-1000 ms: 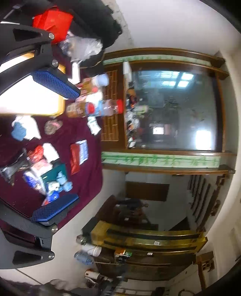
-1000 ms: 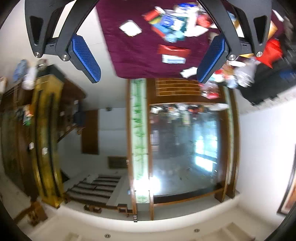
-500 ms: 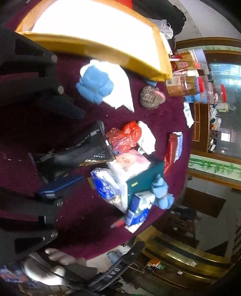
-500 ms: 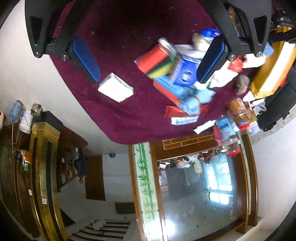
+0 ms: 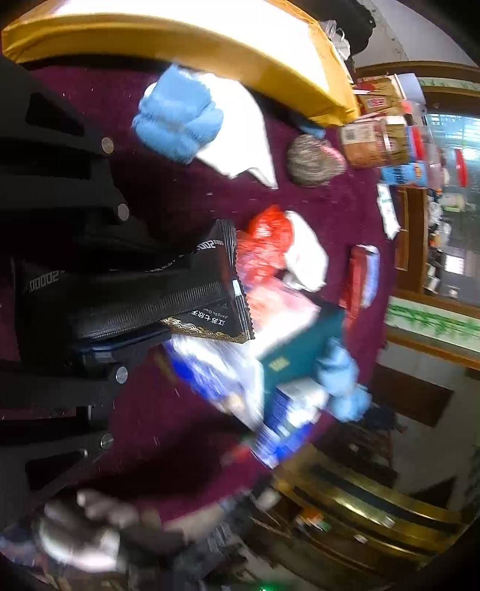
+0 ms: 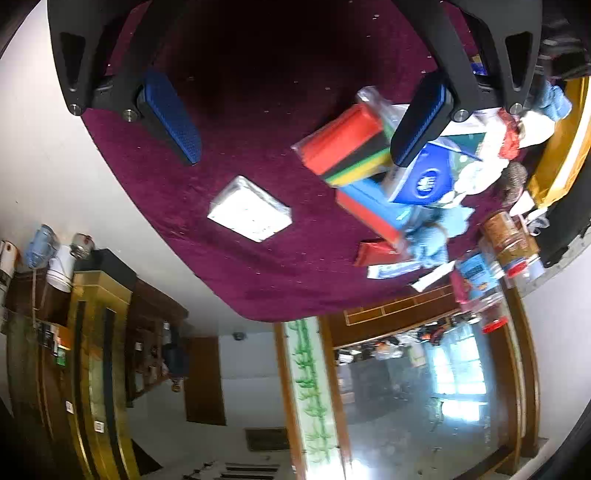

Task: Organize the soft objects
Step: 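Carry black bag into tray with left gripper while right gripper carries blue towel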

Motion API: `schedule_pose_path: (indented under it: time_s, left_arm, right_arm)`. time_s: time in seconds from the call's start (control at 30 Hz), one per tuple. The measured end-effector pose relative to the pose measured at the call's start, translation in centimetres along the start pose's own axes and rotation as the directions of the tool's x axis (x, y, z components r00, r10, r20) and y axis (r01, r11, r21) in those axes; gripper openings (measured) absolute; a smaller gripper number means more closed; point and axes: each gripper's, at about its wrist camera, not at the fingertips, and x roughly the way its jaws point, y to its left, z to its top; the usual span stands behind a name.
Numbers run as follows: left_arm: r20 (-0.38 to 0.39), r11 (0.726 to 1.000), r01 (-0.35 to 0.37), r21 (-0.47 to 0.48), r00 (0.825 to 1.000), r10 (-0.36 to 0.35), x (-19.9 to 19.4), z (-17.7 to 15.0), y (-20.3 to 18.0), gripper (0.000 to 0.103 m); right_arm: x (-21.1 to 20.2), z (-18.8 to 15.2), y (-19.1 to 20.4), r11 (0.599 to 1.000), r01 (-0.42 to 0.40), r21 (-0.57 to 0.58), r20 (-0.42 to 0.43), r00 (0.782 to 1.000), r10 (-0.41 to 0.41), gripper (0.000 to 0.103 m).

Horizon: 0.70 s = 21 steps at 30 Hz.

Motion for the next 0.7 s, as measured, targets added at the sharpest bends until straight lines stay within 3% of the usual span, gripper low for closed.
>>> schedule_pose_path:
  time_s: [0.13, 0.27, 0.4, 0.47, 0.5, 0.57, 0.6, 0.7]
  left_arm:
    - [0.083, 0.993, 0.118, -0.022, 0.99, -0.116, -5.3, 0.6, 1.3, 0.038]
    - [0.179, 0.985, 0.164, -0.047, 0.972, -0.153, -10.9, 1.8, 5.1, 0.039]
    - [0.293, 0.987, 0.142, -0.076, 0.949, -0.114, -15.5, 1.5, 10.2, 0.039]
    - [0.336, 0.987, 0.127, -0.095, 0.938, -0.088, -16.6, 1.1, 12.0, 0.039]
    - [0.354, 0.986, 0.124, -0.11, 0.932, -0.077, -17.1, 0.7, 13.2, 0.039]
    - [0.366, 0.982, 0.128, -0.136, 0.928, -0.071, -17.4, 0.0, 14.7, 0.039]
    - [0.366, 0.98, 0.131, -0.15, 0.928, -0.069, -17.5, -0.4, 15.5, 0.039]
    - [0.36, 0.974, 0.124, -0.19, 0.932, -0.048, -17.8, -1.5, 17.6, 0.039]
  right_arm:
    - [0.4, -0.1, -0.5, 0.999, 0.043, 0.014, -0.008, 0.999, -0.043, 0.102]
    - [-0.5, 0.1, 0.5, 0.998, 0.055, -0.004, -0.03, 0.998, -0.055, 0.103]
    - [-4.9, 1.2, 4.8, 0.988, -0.156, 0.004, -0.04, 0.987, 0.156, 0.103]
    - [-6.1, 1.4, 9.5, 0.952, -0.295, -0.08, -0.096, 0.953, 0.287, 0.103]
    - [-6.1, 1.1, 12.4, 0.92, -0.374, -0.117, -0.158, 0.922, 0.354, 0.103]
    - [-5.2, 0.0, 16.5, 0.874, -0.462, -0.147, -0.266, 0.87, 0.415, 0.102]
    - [-4.6, -0.7, 18.4, 0.859, -0.485, -0.162, -0.311, 0.851, 0.422, 0.094]
    - [-2.4, -3.1, 23.8, 0.83, -0.498, -0.25, -0.401, 0.834, 0.379, 0.068]
